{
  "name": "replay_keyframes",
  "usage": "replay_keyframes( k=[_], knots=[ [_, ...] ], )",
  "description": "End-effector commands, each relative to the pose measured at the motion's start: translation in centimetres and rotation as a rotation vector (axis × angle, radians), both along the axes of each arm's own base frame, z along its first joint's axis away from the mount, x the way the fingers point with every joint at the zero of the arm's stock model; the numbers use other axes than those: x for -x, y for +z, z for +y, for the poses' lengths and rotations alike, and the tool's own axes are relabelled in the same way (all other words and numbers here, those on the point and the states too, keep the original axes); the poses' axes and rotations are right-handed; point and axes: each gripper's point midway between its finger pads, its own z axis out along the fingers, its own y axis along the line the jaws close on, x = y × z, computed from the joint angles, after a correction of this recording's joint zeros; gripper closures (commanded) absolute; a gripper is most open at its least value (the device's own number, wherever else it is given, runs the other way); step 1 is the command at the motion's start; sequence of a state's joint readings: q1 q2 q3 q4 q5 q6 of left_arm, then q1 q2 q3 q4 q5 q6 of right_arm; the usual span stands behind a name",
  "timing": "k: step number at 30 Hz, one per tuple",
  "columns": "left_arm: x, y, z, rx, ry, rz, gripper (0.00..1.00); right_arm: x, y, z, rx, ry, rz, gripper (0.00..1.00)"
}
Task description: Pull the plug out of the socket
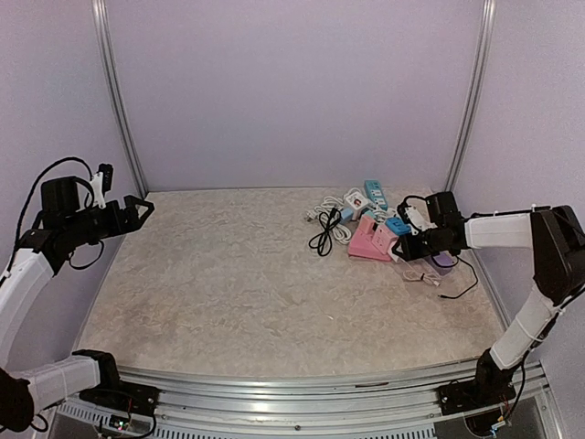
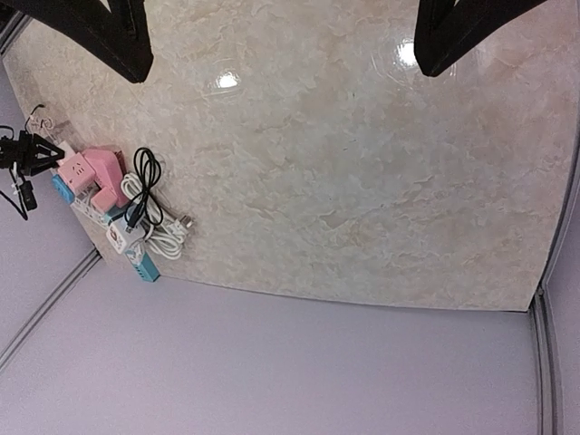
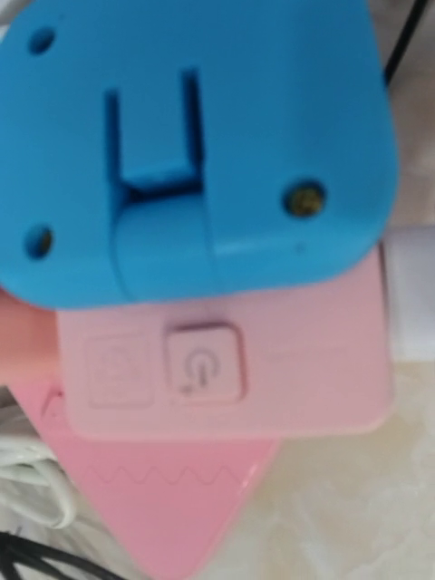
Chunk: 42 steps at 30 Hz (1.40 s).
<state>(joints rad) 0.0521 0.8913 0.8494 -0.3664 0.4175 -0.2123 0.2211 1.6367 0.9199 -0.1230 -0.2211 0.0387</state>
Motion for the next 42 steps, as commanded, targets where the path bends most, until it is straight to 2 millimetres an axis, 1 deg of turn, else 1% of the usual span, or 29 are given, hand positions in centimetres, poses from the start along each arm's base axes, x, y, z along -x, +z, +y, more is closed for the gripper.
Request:
replay_keyframes(
  k=[1, 5, 10, 15, 19, 21, 24, 27, 29, 31, 33, 34, 37, 42],
  knots=[
    [0.2, 0.0, -0.2, 0.005, -0.020, -0.007, 0.01, -0.9, 0.4, 0.2, -0.020, 0.000, -0.020, 0.88],
    [0.3, 0.0, -0.4, 0.009, -0.030, -0.012, 0.01, -0.7, 0.8, 0.2, -0.030, 0.003, -0.039, 1.00],
    [0.4, 0.3, -1.6, 0.038, -0.044, -0.005, 0.01, 0.0, 2.3, 0.8, -0.062, 0.012, -0.086, 1.00],
    [1.1, -0.3, -5.4, 0.144, -0.101, 0.007, 0.01, 1.3, 3.7, 1.7, -0.068, 0.004, -0.122, 1.00],
    [1.2, -1.5, -8.1, 0.248, -0.138, 0.036, 0.01, 2.8, 4.1, 3.1, -0.088, 0.012, -0.126, 1.00],
    [1.2, -2.2, -9.2, 0.265, -0.151, 0.054, 0.01, 3.5, 4.5, 3.8, -0.113, 0.021, -0.131, 1.00],
    [1.0, -3.1, -10.4, 0.267, -0.166, 0.085, 0.01, 4.4, 4.4, 5.1, -0.129, 0.037, -0.120, 1.00],
    [0.8, -3.8, -11.9, 0.272, -0.199, 0.114, 0.01, 5.0, 4.6, 6.8, -0.150, 0.059, -0.126, 1.00],
    [0.8, -4.1, -12.9, 0.273, -0.220, 0.130, 0.01, 5.5, 4.3, 7.9, -0.156, 0.072, -0.117, 1.00],
    [0.9, -4.4, -13.8, 0.279, -0.234, 0.144, 0.01, 6.2, 4.2, 9.3, -0.169, 0.087, -0.112, 1.00],
    [1.0, -5.1, -14.6, 0.288, -0.242, 0.168, 0.01, 6.9, 4.2, 10.9, -0.184, 0.104, -0.111, 1.00],
    [0.9, -5.0, -15.0, 0.303, -0.251, 0.158, 0.01, 7.1, 4.3, 11.6, -0.192, 0.110, -0.113, 1.00],
    [1.1, -5.6, -16.1, 0.333, -0.273, 0.170, 0.01, 8.2, 3.9, 13.9, -0.201, 0.139, -0.106, 1.00],
    [1.3, -6.8, -17.6, 0.356, -0.300, 0.205, 0.01, 9.5, 4.1, 17.3, -0.251, 0.169, -0.101, 1.00]
  ],
)
